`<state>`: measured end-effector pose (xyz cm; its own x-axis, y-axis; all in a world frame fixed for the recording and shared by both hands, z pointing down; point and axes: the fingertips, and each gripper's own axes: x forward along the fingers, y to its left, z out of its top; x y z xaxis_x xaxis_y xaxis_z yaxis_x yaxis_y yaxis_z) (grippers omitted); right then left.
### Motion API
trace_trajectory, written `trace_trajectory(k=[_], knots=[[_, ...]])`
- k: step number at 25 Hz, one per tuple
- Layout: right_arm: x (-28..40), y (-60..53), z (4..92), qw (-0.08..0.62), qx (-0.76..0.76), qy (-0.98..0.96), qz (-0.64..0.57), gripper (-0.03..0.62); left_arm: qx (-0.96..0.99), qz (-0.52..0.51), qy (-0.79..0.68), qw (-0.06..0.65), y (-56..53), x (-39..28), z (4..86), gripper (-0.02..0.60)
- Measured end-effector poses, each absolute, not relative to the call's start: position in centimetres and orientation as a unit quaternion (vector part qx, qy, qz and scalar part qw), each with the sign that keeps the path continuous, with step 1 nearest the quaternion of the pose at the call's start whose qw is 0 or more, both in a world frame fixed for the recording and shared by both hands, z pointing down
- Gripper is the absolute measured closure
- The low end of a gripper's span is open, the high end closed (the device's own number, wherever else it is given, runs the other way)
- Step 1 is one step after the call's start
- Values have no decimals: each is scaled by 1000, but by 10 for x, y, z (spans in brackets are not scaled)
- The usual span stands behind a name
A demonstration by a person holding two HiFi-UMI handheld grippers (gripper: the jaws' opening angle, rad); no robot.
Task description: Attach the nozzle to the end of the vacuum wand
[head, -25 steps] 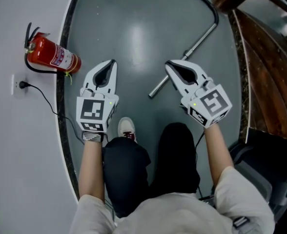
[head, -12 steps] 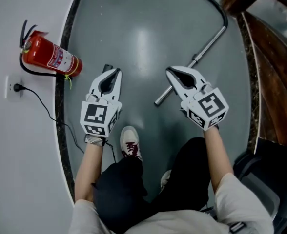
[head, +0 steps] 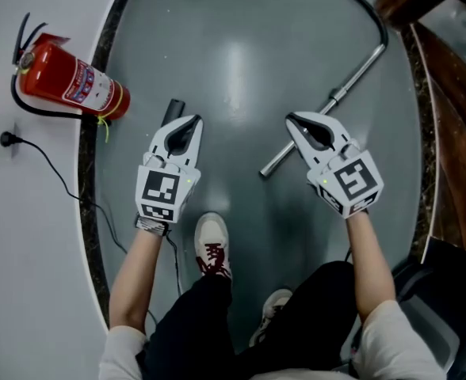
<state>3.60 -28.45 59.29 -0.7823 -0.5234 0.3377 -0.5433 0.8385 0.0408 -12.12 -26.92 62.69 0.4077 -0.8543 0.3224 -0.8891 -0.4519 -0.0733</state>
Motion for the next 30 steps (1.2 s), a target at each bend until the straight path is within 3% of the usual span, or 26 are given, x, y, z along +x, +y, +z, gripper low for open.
trace_trajectory(k=[11, 18, 20, 22, 24, 30], knots=[[38, -254, 702, 291, 165, -940, 68, 565, 842, 212, -487, 95, -237, -149, 688, 581], [44, -218, 779, 423, 23, -906, 19, 563, 839, 260, -466, 112, -223, -146, 732, 581], [51, -209, 796, 456, -14, -890, 2, 562, 843, 271, -449, 120, -221, -142, 741, 538], [57, -203, 810, 478, -40, -878, -7, 542, 845, 278, -440, 123, -223, -143, 745, 535], [61, -200, 820, 488, -52, -871, -11, 476, 842, 288, -438, 126, -225, -148, 749, 531], [64, -212, 835, 523, -60, -847, -72, 417, 819, 361, -426, 134, -226, -169, 772, 482]])
